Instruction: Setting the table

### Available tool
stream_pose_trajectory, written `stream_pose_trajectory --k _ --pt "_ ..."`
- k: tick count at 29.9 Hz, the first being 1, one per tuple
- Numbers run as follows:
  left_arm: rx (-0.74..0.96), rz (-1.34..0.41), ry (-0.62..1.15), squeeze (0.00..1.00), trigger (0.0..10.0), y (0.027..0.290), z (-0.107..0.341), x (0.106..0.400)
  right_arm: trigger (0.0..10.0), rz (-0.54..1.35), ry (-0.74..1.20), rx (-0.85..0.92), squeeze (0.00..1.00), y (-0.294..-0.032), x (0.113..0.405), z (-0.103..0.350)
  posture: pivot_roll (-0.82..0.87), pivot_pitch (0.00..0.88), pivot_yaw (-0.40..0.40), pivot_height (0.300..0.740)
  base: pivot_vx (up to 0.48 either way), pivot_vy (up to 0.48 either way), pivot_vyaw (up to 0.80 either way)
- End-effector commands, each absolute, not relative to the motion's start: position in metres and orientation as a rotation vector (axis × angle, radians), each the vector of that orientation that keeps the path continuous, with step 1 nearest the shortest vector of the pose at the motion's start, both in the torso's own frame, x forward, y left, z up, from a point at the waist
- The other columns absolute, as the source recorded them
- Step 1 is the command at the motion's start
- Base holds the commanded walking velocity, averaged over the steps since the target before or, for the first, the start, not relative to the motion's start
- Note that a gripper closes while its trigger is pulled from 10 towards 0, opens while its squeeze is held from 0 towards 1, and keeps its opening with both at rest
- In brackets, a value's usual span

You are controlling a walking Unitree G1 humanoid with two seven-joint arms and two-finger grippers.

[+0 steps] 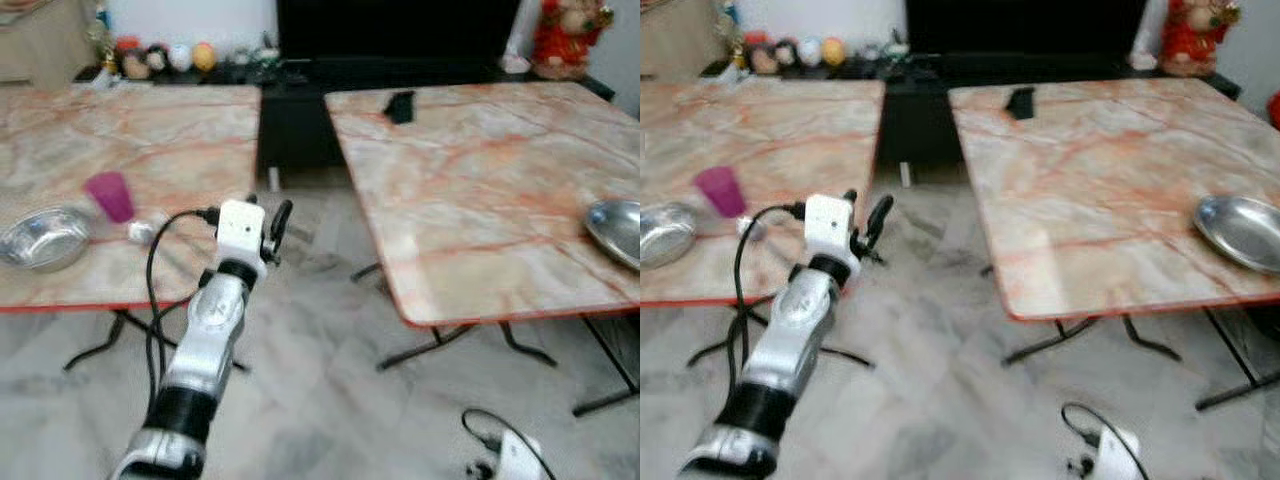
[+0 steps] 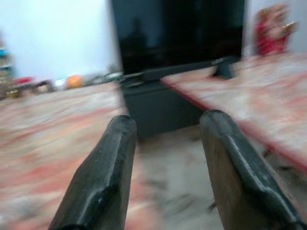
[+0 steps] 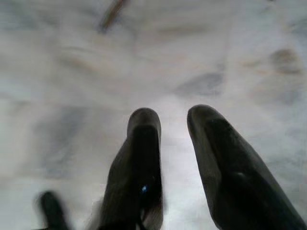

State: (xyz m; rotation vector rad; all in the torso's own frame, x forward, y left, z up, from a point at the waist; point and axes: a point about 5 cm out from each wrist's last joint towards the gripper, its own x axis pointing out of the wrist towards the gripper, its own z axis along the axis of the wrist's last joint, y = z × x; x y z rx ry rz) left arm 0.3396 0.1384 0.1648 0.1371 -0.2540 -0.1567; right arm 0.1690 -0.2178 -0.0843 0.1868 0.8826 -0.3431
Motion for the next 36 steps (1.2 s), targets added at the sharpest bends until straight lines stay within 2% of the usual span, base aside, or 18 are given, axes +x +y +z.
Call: stream_pose_trajectory --k 1,36 --pt "0.129 -0.180 -0.267 0.00 10.0 0.1282 0.1690 0.3400 10.0 -0.358 0.897 0.178 0.00 -0.2244 0.1639 -0.0852 0.03 0.000 -0.036 0.740 0.000 0.412 0.00" --pt "0.118 -0.176 -0.277 0.00 10.0 0.1240 0.1716 0.3413 10.0 -0.318 0.916 0.160 0.00 -0.2265 0.1625 -0.0856 0.04 0.000 -0.052 0.740 0.000 0.413 0.00"
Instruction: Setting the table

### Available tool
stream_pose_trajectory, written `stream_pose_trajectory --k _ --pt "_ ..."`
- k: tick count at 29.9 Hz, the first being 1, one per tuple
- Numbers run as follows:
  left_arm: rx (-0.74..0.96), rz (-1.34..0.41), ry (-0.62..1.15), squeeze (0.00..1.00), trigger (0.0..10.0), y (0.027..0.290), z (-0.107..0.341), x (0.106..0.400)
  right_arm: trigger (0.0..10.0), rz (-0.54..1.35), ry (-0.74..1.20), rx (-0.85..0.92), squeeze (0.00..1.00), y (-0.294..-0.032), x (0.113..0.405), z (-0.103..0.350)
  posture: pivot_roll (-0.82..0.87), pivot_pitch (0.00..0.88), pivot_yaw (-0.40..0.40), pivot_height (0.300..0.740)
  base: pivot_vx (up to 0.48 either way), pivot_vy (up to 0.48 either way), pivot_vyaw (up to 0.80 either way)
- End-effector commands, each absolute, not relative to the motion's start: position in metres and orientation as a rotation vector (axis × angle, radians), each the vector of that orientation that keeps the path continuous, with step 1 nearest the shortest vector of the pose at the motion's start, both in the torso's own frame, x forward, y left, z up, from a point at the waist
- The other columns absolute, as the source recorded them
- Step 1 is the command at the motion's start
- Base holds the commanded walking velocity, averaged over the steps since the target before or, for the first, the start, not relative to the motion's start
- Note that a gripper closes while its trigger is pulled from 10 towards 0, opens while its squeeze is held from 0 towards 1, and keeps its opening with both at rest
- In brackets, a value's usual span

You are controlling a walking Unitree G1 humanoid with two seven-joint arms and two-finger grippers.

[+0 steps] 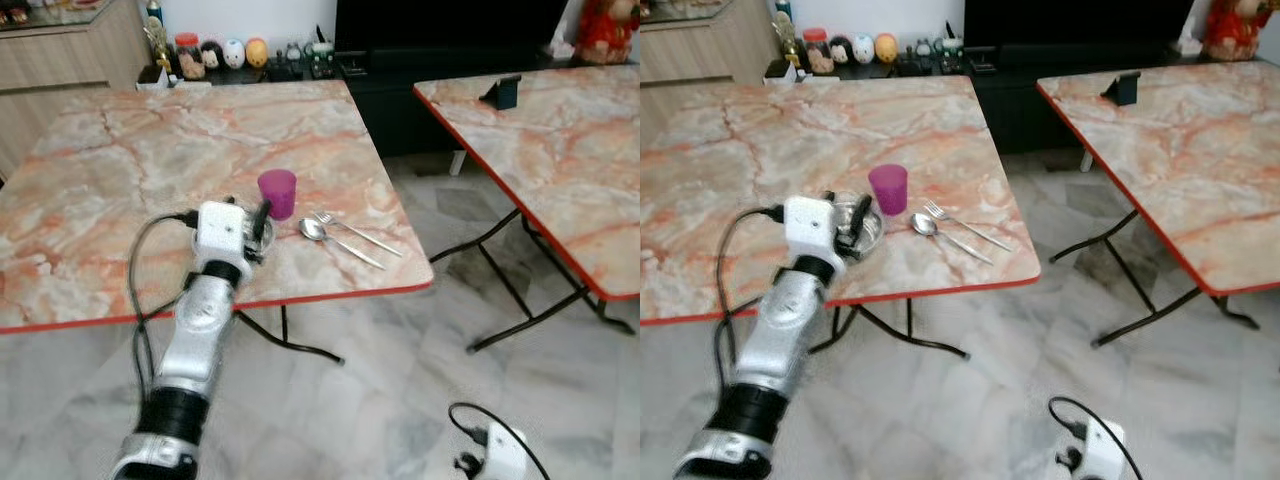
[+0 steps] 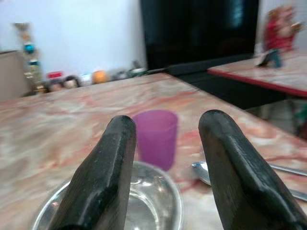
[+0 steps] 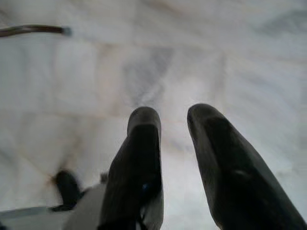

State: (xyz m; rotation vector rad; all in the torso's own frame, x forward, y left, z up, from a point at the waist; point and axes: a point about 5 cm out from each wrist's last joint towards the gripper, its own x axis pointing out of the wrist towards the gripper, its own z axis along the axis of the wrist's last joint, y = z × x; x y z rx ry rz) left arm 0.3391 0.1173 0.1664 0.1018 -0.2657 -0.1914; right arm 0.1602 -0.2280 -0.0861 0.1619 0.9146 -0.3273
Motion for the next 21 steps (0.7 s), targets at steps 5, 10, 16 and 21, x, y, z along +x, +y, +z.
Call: stream_pose_trajectory --k 5,10,16,21 --pt "0.108 -0.168 -0.266 0.00 10.0 0.1265 0.1694 0.3411 10.0 -0.315 0.917 0.159 0.00 -0.2265 0.1628 -0.0855 0.04 0.000 -0.052 0.740 0.000 0.398 0.00" --pt "0.021 -0.151 -0.246 0.00 10.0 0.1278 0.1683 0.3410 10.0 -0.314 0.917 0.157 0.00 -0.2267 0.1629 -0.0854 0.04 0.000 -0.054 0.740 0.000 0.068 0.00" --pt "-0.009 -0.166 -0.223 0.00 10.0 0.1264 0.1667 0.3428 10.0 -0.314 0.916 0.157 0.00 -0.2269 0.1632 -0.0853 0.04 0.000 -0.053 0.740 0.000 0.000 0.00" --pt "-0.019 -0.194 -0.214 0.00 10.0 0.1222 0.1649 0.3405 10.0 -0.314 0.916 0.156 0.00 -0.2269 0.1632 -0.0853 0.04 0.000 -0.055 0.740 0.000 0.000 0.00"
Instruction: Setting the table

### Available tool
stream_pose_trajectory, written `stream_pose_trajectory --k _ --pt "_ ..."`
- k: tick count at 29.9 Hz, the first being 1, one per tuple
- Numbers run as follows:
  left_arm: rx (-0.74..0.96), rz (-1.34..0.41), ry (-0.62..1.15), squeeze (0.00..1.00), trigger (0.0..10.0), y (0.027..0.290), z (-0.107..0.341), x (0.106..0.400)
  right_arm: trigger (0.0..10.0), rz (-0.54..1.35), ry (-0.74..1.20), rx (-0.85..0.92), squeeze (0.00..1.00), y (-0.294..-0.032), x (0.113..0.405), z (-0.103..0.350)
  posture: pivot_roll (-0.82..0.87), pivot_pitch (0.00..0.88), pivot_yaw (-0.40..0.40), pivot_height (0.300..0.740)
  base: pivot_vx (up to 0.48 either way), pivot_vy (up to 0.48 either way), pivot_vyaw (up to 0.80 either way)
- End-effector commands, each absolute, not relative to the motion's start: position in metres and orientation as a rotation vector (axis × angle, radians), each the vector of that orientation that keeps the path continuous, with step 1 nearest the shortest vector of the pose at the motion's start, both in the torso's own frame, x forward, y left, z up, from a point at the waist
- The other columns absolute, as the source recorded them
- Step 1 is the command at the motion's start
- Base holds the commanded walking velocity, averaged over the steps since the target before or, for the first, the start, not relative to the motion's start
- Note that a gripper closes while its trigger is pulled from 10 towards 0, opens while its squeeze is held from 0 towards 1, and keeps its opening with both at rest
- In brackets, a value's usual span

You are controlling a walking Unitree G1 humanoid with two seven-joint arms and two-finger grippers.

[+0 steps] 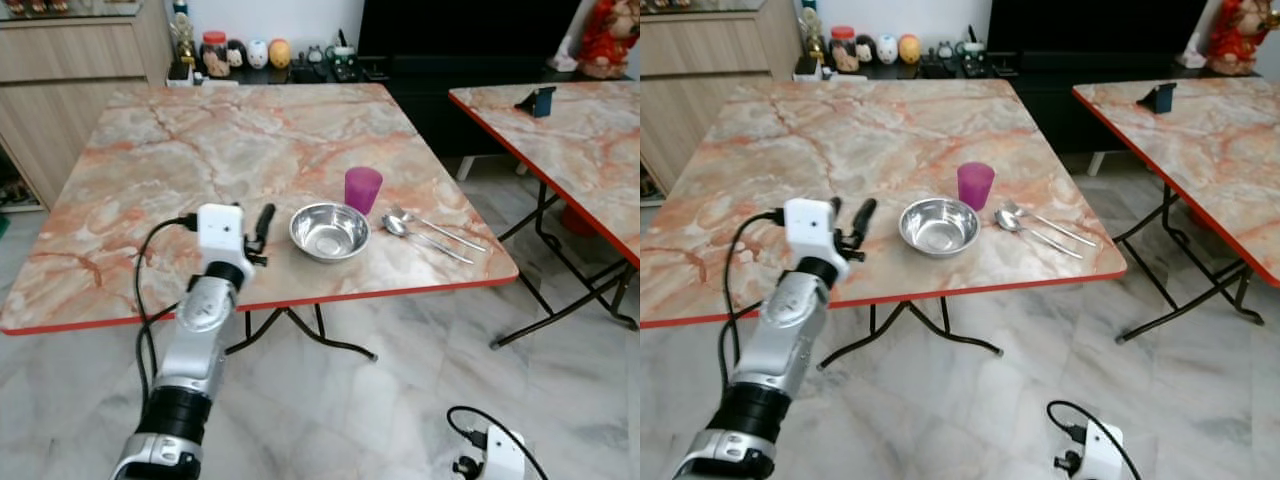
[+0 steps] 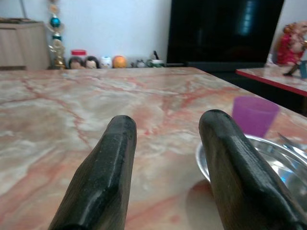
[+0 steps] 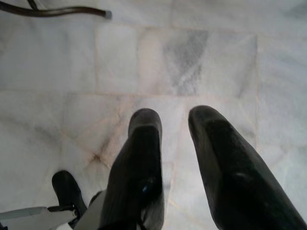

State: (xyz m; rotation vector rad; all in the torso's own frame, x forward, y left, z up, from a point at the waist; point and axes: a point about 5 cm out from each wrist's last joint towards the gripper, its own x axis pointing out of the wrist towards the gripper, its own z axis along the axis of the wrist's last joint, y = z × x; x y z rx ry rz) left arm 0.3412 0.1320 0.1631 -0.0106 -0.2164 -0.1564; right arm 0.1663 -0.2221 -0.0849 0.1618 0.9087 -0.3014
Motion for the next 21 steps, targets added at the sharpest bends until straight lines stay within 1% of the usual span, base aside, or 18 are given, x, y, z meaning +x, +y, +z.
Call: stream_pose_trajectory --k 1,11,21 --pt "-0.019 -0.199 -0.213 0.00 10.0 0.1211 0.1650 0.3404 10.0 -0.313 0.917 0.156 0.00 -0.2269 0.1630 -0.0853 0.04 0.000 -0.055 0.740 0.000 0.000 0.00" --pt "-0.017 -0.251 -0.212 0.00 10.0 0.1162 0.1661 0.3392 10.0 -0.306 0.919 0.152 0.00 -0.2269 0.1621 -0.0857 0.06 0.000 -0.060 0.740 0.000 0.000 0.00" --pt "0.002 -0.239 -0.197 0.00 10.0 0.1208 0.1644 0.3397 10.0 -0.312 0.918 0.155 0.00 -0.2266 0.1632 -0.0854 0.05 0.000 -0.055 0.740 0.259 0.000 0.00"
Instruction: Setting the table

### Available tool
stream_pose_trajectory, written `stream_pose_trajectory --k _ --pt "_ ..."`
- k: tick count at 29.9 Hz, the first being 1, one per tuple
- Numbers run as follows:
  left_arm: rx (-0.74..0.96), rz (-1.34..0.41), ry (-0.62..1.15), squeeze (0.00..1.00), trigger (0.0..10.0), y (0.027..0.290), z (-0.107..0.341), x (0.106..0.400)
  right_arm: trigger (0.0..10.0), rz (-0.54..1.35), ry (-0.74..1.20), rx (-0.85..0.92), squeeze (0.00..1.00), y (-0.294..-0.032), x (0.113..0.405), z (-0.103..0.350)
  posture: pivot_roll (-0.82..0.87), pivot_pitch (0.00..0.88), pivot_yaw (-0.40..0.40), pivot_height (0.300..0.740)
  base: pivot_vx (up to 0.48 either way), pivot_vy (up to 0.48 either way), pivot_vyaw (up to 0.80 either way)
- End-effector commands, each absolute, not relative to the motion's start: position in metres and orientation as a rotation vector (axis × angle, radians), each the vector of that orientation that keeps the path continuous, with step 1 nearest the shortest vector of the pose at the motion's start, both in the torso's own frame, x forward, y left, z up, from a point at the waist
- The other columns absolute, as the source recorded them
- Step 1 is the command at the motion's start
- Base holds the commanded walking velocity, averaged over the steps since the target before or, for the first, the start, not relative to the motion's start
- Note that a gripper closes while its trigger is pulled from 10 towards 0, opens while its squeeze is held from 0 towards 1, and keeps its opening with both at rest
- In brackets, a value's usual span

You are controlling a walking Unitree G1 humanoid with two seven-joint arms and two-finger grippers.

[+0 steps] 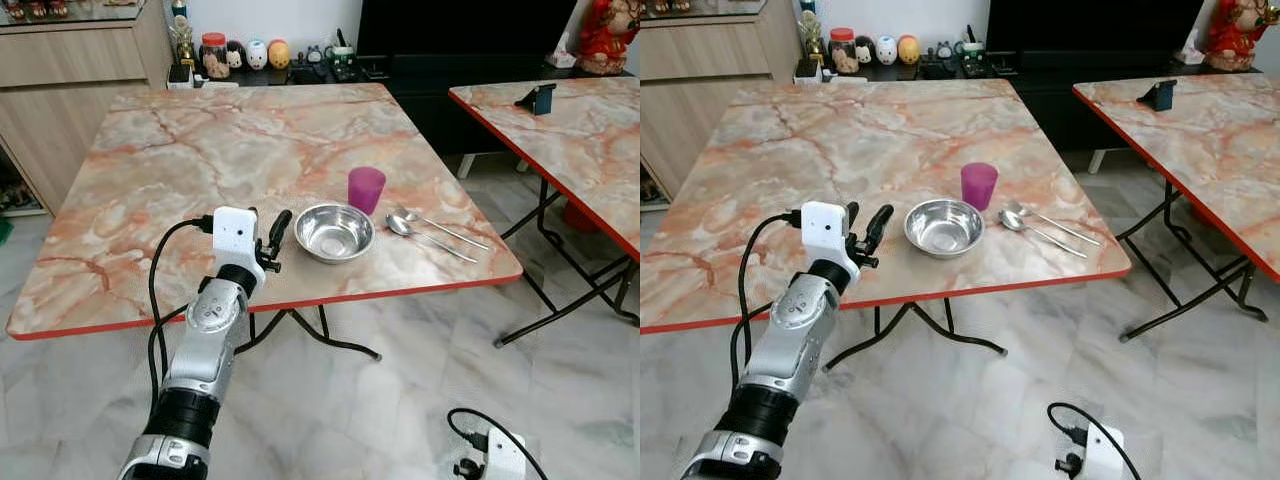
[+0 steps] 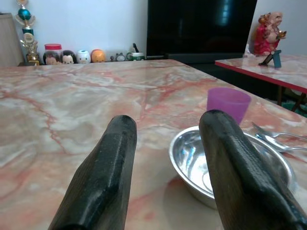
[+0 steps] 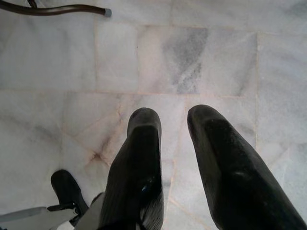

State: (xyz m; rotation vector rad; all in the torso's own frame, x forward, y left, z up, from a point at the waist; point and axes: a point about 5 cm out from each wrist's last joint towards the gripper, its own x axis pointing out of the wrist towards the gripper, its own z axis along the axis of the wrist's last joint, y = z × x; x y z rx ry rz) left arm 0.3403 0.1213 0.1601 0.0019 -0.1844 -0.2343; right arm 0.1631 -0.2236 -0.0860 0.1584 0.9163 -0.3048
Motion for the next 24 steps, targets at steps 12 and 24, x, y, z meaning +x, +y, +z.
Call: stream_pose_trajectory --k 12,24 --pt "0.010 -0.260 -0.188 0.00 10.0 0.1168 0.1637 0.3398 10.0 -0.314 0.916 0.157 0.00 -0.2272 0.1638 -0.0850 0.05 0.000 -0.056 0.740 0.304 0.000 0.00" --pt "0.033 -0.281 -0.175 0.00 10.0 0.1149 0.1612 0.3395 10.0 -0.310 0.917 0.156 0.00 -0.2270 0.1639 -0.0850 0.05 0.000 -0.053 0.740 0.099 0.000 0.00"
